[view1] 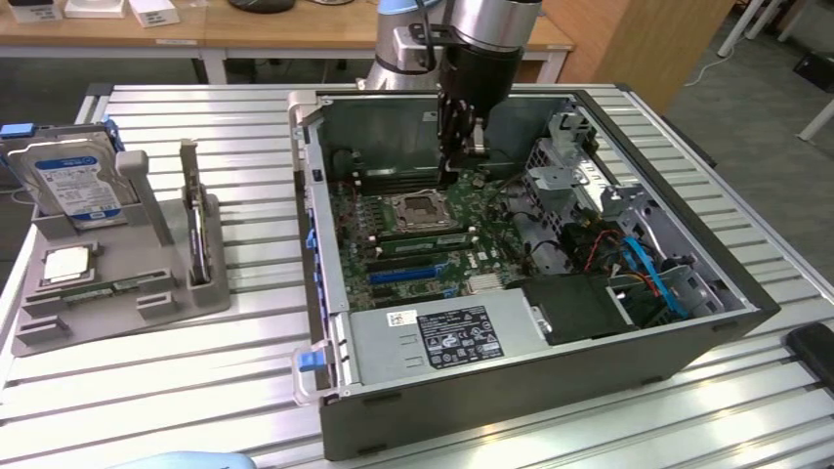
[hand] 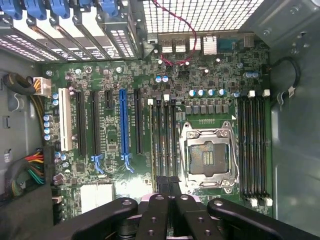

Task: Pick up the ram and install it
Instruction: 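Press down the ram until it locks into place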

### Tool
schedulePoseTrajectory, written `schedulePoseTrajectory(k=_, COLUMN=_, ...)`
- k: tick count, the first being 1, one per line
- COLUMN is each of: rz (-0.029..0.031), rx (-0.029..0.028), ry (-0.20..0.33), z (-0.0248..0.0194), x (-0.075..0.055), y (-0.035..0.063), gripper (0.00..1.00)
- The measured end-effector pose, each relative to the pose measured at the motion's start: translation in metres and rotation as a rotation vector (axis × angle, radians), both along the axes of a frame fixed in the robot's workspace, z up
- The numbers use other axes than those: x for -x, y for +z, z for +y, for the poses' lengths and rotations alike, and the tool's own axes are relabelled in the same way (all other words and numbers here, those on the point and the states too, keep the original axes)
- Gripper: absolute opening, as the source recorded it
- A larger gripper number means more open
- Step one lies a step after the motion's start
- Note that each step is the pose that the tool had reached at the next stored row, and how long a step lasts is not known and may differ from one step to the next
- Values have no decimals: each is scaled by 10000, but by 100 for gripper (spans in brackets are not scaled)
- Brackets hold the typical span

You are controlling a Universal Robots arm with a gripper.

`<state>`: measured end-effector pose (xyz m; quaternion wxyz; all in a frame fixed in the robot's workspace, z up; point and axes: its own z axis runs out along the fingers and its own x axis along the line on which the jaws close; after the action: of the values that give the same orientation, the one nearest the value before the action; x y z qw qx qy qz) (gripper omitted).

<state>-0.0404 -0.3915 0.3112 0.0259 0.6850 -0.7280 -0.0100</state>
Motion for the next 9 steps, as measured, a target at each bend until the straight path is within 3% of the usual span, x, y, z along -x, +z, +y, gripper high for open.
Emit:
schedulePoseTrajectory(k=1, rz=0, rx=1, ry=-369, z=0, x=0, y=0, gripper=10)
schedulePoseTrajectory(k=9, rz=1, rx=1, ry=-1786, z=0, x=0, y=-1, gripper=10)
